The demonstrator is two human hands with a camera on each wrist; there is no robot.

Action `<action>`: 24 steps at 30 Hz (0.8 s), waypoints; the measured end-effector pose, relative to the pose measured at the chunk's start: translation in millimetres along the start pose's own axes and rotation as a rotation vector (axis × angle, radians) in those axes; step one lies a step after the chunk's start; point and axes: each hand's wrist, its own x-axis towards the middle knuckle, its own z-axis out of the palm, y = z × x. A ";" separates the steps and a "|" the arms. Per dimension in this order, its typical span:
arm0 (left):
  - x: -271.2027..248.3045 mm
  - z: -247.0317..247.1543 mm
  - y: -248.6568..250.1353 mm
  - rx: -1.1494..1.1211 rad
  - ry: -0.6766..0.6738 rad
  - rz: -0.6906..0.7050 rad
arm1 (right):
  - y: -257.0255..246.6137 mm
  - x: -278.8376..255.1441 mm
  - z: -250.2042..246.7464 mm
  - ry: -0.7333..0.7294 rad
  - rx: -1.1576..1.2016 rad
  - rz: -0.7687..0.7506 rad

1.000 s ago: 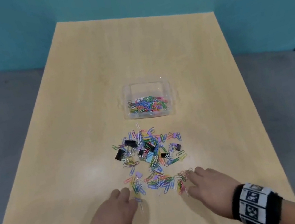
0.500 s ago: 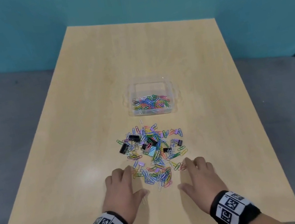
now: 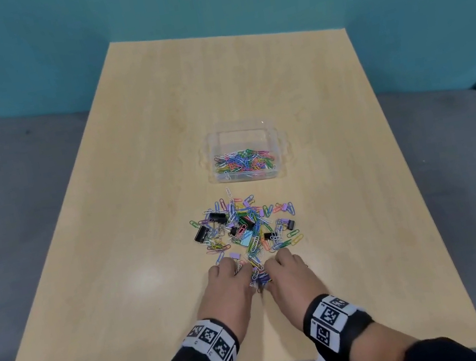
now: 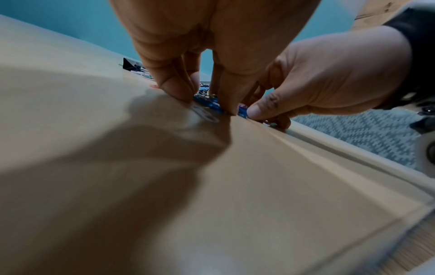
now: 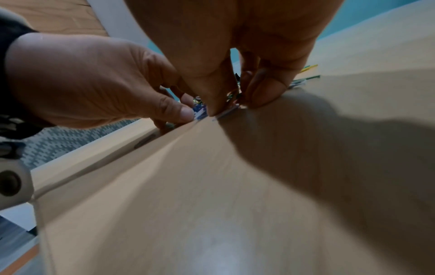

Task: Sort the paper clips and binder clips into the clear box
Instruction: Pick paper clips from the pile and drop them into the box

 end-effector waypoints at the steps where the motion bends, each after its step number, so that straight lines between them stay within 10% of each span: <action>1: 1.0 -0.4 -1.2 0.007 -0.003 0.010 | 1.3 1.5 0.6 -0.006 -0.009 -0.009; 24: 12.6 -19.5 -33.2 0.050 -0.139 -0.049 | 41.5 16.0 -20.9 -0.080 -0.035 -0.074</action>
